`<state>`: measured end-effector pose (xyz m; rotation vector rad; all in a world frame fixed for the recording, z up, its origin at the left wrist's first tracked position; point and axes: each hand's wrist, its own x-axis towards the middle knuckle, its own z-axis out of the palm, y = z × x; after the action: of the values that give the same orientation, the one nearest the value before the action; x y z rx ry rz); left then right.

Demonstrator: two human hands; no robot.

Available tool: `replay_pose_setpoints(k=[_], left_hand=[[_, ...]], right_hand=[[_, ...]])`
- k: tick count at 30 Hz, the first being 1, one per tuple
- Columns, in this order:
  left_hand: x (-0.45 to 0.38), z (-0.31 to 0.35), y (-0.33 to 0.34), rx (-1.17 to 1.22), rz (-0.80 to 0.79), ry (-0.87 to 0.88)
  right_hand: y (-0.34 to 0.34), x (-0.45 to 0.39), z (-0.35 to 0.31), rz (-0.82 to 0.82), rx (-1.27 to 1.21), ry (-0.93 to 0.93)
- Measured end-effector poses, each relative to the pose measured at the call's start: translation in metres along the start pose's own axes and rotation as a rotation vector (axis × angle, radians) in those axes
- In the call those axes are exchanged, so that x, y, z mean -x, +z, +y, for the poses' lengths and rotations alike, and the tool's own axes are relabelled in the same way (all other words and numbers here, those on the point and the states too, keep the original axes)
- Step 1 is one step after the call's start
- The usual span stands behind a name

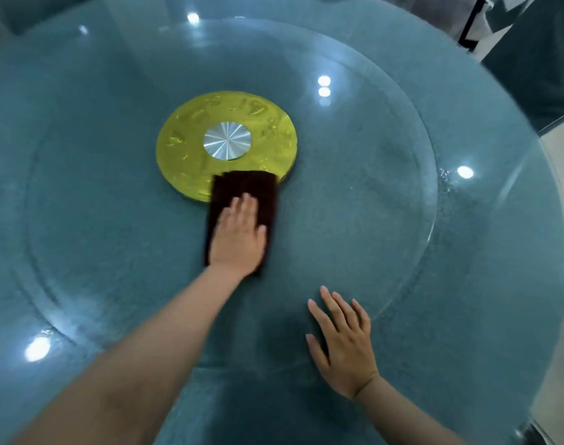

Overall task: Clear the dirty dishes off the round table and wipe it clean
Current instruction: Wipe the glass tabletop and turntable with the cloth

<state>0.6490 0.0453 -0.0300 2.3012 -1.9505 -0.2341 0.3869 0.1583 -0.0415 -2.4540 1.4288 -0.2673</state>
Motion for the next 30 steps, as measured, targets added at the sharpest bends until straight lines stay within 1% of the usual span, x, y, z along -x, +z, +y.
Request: replay_pose_setpoints(k=[2,4,5,7,8,9,10,12,14,16,19,20,22,24,26,27,28,30], left_hand=[[0.002,0.071,0.012,-0.013,-0.027,0.205],[0.001,0.106,0.01,-0.01,-0.097,0.293],[-0.002,0.106,0.009,-0.006,-0.119,0.32],[-0.006,0.079,0.007,0.006,-0.121,0.336],[-0.005,0.056,0.005,0.023,-0.099,0.28],[-0.004,0.026,0.003,0.046,-0.05,0.177],[-0.001,-0.01,0.0,0.057,0.001,0.057],[0.023,-0.089,-0.008,0.037,0.043,-0.177],[0.064,-0.152,-0.021,0.028,0.08,-0.331],[0.103,-0.176,-0.027,0.031,0.09,-0.41],[0.132,-0.155,-0.017,0.002,0.115,-0.418],[0.139,-0.137,-0.012,-0.015,0.129,-0.376],[0.143,-0.085,0.003,-0.02,0.151,-0.206],[0.145,-0.007,0.017,0.061,0.093,-0.013],[0.15,0.066,0.022,0.058,0.016,0.196],[0.152,0.086,0.021,0.041,-0.017,0.268],[0.153,0.092,0.019,0.029,-0.036,0.303],[0.154,0.068,0.017,-0.004,-0.021,0.3]], right_hand=[[0.002,0.005,-0.012,-0.019,-0.034,0.005],[-0.001,0.009,-0.018,-0.063,-0.066,-0.01],[-0.004,0.01,-0.016,-0.089,-0.075,-0.036],[-0.012,0.007,-0.008,-0.127,-0.097,-0.131],[-0.016,0.007,-0.001,-0.122,-0.11,-0.158],[-0.02,0.006,0.008,-0.1,-0.113,-0.138],[-0.024,0.007,0.018,-0.067,-0.095,-0.077],[-0.029,0.009,0.035,-0.039,-0.013,0.054],[-0.028,0.015,0.04,-0.077,0.045,0.069],[-0.024,0.017,0.032,-0.097,0.041,0.073],[-0.016,0.019,0.018,-0.087,0.045,0.104],[-0.015,0.02,0.014,-0.083,0.06,0.118],[-0.012,0.02,0.005,-0.079,0.069,0.146],[-0.012,0.019,-0.003,-0.064,0.08,0.157],[-0.016,0.02,-0.006,-0.097,0.074,0.15],[-0.02,0.02,-0.004,-0.116,0.051,0.136],[-0.025,0.02,0.0,-0.128,0.031,0.113],[-0.035,0.016,0.01,-0.135,0.008,0.062]])
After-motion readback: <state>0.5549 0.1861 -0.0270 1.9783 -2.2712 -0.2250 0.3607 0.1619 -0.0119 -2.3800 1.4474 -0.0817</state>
